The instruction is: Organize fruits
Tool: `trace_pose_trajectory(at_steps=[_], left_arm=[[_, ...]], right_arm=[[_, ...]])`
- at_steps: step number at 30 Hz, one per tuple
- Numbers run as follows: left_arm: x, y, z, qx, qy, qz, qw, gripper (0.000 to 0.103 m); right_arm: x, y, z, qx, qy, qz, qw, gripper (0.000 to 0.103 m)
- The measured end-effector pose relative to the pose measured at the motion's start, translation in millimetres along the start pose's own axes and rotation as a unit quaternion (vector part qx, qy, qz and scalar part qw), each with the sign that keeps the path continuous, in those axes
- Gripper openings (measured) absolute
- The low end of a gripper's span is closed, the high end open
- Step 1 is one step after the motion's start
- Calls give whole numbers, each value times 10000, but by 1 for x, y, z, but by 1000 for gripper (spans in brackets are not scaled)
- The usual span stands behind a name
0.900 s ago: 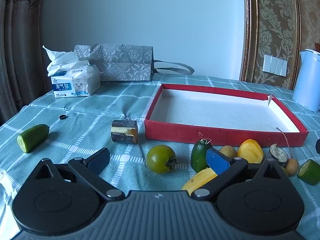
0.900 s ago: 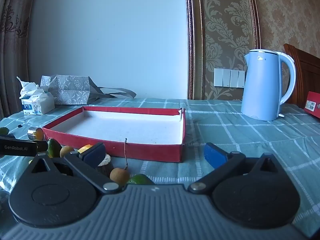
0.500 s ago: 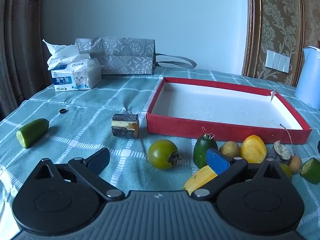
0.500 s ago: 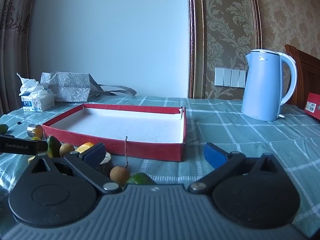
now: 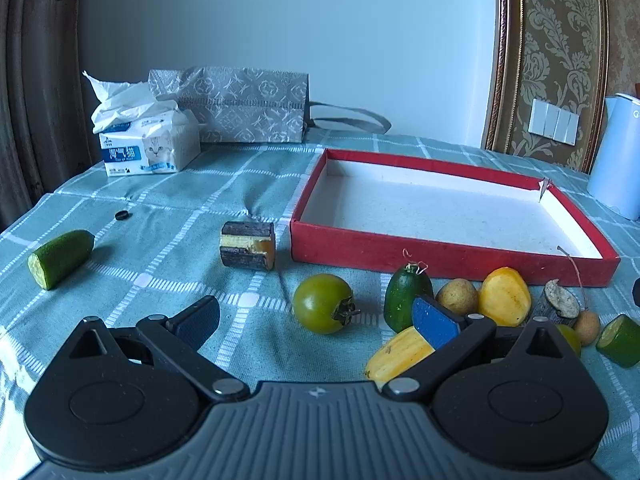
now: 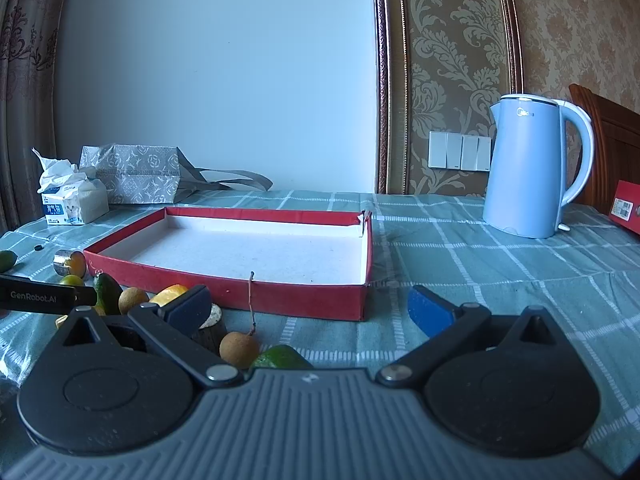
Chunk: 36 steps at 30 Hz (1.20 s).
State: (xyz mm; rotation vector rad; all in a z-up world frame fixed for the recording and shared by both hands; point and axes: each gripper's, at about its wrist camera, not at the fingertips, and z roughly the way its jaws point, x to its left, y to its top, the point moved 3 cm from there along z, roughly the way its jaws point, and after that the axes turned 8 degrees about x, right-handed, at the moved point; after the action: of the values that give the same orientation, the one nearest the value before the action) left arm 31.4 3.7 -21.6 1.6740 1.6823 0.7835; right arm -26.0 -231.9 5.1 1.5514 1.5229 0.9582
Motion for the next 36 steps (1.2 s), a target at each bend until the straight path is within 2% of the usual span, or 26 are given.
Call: trace_pose_trajectory(at_steps=[5, 8, 12, 17, 21, 36], left_arm=[[-1, -1, -11, -310, 232, -11, 9993, 103], [2, -1, -23, -641, 375, -119, 9972, 103], [1, -2, -34, -968, 348, -111, 9946, 103], [-6, 0, -26, -622, 242, 97, 9977, 103], [2, -2, -16, -336, 207, -126, 9991, 103], [11, 1, -3, 119, -97, -370, 9992, 103]], right_arm=[[-1, 0, 0, -5, -4, 6, 10000, 103], [-1, 0, 0, -17, -4, 19, 10000, 103], [-1, 0, -1, -25, -8, 23, 10000, 103], [-1, 0, -2, -33, -11, 25, 10000, 103], [-1, 0, -2, -32, -8, 22, 10000, 103], [-2, 1, -2, -30, -1, 21, 10000, 103]])
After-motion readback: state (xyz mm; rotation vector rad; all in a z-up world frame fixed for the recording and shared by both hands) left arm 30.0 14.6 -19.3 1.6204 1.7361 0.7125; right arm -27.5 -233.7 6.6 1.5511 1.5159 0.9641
